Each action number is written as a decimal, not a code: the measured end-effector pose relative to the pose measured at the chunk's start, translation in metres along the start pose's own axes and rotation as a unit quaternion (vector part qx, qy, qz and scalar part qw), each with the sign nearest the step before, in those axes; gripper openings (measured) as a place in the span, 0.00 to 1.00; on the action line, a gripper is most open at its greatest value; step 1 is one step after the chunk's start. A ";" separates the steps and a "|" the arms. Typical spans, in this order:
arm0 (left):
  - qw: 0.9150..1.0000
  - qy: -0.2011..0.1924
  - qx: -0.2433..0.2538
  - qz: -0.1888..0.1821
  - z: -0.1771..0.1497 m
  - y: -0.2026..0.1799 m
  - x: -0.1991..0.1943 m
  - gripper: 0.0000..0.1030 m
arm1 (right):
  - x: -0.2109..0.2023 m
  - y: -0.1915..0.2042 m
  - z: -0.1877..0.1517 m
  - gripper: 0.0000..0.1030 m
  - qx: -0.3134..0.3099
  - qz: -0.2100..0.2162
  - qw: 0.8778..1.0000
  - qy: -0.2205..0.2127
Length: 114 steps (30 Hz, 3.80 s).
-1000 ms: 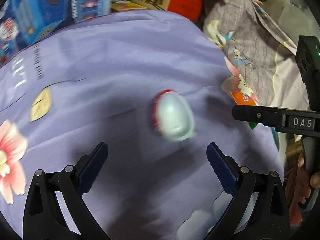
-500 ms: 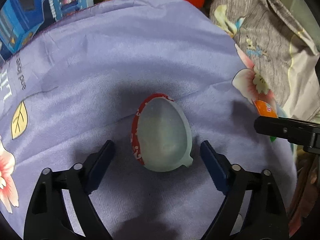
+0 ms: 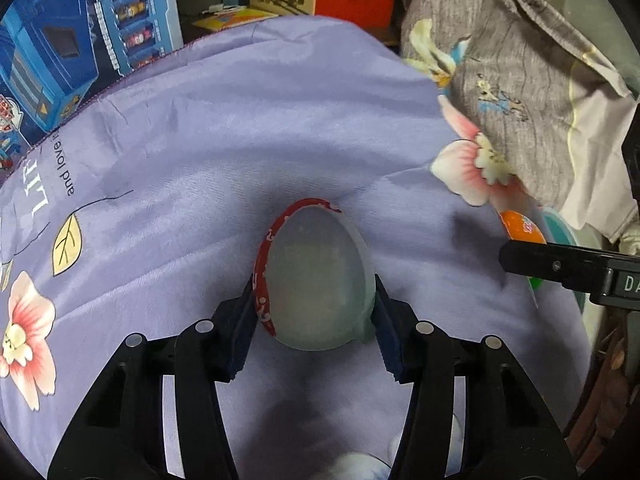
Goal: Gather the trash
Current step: 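Carry the white cup and orange egg over the teal bin with both tools, then open both tools to drop the white cup and orange egg into the bin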
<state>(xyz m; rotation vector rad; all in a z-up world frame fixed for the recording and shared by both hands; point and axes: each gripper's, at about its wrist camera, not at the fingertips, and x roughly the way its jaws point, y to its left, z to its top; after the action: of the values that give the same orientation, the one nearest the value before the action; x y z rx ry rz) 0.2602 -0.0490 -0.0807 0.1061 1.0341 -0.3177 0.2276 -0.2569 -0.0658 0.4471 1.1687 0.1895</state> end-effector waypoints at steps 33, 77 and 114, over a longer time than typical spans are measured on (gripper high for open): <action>0.989 -0.011 0.142 -0.040 -0.047 -0.239 -0.064 0.52 | -0.171 -0.182 -0.103 0.52 0.119 0.026 0.983 -0.136; 0.968 0.066 0.198 -0.136 -0.007 -0.352 0.054 0.53 | -0.147 -0.294 -0.075 0.52 0.204 -0.053 0.974 -0.085; 0.987 0.028 0.124 -0.098 0.003 -0.280 0.021 0.96 | -0.121 -0.236 -0.041 0.53 0.144 -0.062 0.985 -0.066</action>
<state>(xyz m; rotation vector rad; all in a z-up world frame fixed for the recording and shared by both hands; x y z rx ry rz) 0.1864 -0.3201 -0.0799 0.2399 1.0602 -0.6254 0.1226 -0.5036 -0.0792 0.6295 1.0937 -0.1173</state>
